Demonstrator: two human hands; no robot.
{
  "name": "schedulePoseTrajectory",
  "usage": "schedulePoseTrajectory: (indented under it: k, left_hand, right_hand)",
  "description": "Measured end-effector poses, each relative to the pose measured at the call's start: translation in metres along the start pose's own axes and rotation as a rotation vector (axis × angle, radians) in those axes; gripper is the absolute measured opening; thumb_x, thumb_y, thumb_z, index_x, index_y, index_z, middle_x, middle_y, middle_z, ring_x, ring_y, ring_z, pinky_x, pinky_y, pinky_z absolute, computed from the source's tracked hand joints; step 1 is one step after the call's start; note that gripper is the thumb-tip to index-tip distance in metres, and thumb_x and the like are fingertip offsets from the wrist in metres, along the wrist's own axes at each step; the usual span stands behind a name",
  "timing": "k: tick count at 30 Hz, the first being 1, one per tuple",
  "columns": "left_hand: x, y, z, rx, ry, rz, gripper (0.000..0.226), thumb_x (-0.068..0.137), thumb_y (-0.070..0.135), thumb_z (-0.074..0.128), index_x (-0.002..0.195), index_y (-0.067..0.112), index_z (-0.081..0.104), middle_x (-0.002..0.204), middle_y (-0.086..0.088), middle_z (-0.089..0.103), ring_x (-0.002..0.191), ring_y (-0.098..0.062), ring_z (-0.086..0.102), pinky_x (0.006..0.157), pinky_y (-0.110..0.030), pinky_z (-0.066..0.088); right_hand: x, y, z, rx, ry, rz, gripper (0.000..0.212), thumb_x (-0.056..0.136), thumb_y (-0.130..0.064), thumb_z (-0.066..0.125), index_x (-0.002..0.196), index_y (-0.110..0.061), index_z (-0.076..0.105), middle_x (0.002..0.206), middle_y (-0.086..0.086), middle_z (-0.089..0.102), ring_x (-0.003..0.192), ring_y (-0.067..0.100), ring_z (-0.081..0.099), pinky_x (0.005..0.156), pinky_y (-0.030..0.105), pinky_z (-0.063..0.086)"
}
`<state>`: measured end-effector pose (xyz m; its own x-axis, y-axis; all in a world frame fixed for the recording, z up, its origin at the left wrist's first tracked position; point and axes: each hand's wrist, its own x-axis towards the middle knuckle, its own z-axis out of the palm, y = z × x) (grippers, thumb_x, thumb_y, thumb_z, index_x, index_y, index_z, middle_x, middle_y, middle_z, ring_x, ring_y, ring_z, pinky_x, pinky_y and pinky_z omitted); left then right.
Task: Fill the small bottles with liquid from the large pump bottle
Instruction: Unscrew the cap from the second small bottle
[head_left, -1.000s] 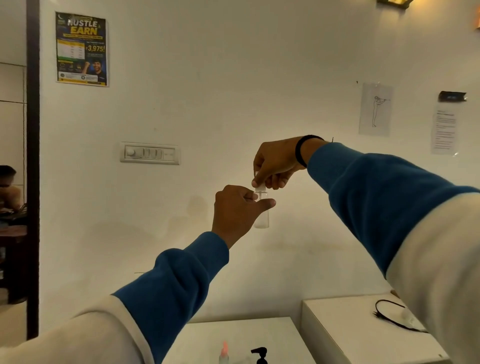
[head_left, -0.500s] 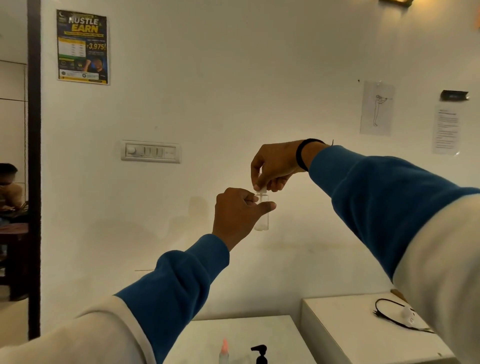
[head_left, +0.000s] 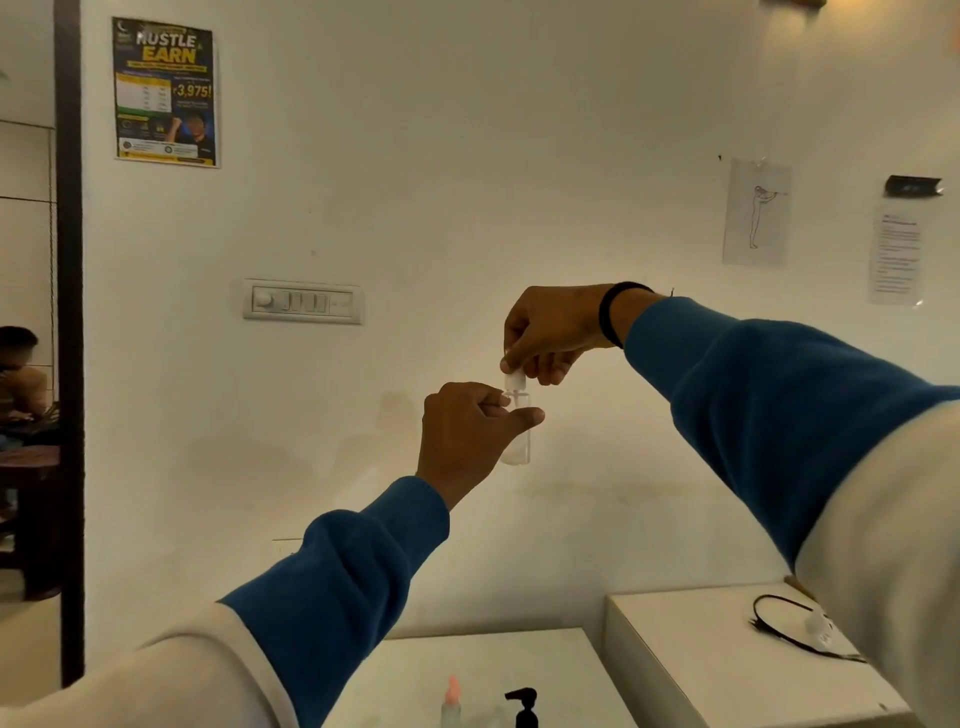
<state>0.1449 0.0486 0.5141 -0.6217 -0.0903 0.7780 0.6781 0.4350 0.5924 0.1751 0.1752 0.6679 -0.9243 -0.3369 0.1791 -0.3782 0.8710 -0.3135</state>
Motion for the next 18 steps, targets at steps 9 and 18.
schedulePoseTrajectory:
  k: [9, 18]
  left_hand:
    - [0.002, -0.001, -0.007, -0.059, 0.008, -0.001, 0.046, 0.072, 0.049, 0.087, 0.068, 0.006, 0.069, 0.063, -0.006, 0.070, 0.063, -0.025, 0.069, 0.070, -0.045, 0.059]
    - [-0.002, -0.003, -0.008, -0.046, 0.023, 0.037, 0.041, 0.075, 0.047, 0.085, 0.068, 0.011, 0.068, 0.062, -0.007, 0.068, 0.062, -0.028, 0.066, 0.067, -0.043, 0.059]
  right_hand:
    - [0.001, 0.005, 0.008, -0.093, 0.043, -0.015, 0.045, 0.082, -0.049, 0.077, 0.091, -0.005, 0.071, 0.070, 0.006, 0.071, 0.058, 0.016, 0.063, 0.061, 0.027, 0.058]
    - [0.004, 0.001, 0.013, -0.009, -0.024, -0.021, 0.027, 0.090, -0.030, 0.071, 0.104, -0.006, 0.068, 0.081, 0.008, 0.068, 0.064, 0.019, 0.060, 0.062, 0.028, 0.053]
